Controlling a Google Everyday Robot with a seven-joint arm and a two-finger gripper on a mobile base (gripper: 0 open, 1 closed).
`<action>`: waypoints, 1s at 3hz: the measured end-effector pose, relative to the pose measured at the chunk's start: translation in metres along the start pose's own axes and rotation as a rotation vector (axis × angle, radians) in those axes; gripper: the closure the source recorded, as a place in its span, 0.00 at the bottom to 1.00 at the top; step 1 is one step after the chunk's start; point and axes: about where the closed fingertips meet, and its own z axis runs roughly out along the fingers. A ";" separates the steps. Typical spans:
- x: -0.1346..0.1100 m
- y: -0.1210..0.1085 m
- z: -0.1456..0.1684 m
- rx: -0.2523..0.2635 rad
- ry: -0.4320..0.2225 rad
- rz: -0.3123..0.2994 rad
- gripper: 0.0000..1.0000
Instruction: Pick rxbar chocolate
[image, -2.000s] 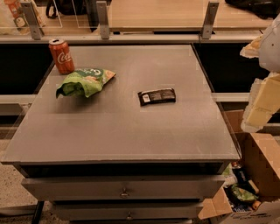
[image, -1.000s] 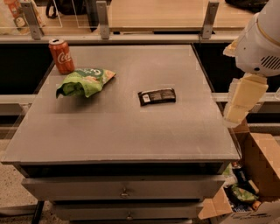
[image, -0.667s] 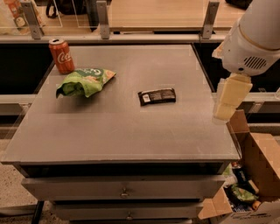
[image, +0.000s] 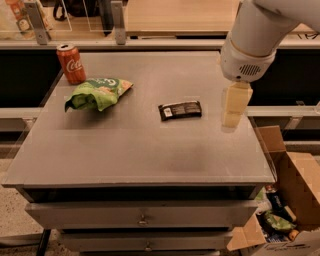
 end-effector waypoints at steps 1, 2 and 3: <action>-0.010 -0.020 0.023 -0.006 0.042 -0.059 0.00; -0.018 -0.036 0.046 -0.030 0.072 -0.093 0.00; -0.023 -0.044 0.065 -0.065 0.082 -0.114 0.00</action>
Offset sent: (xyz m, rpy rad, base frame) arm 0.0721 0.0250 -0.0535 -0.1359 0.0692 0.1051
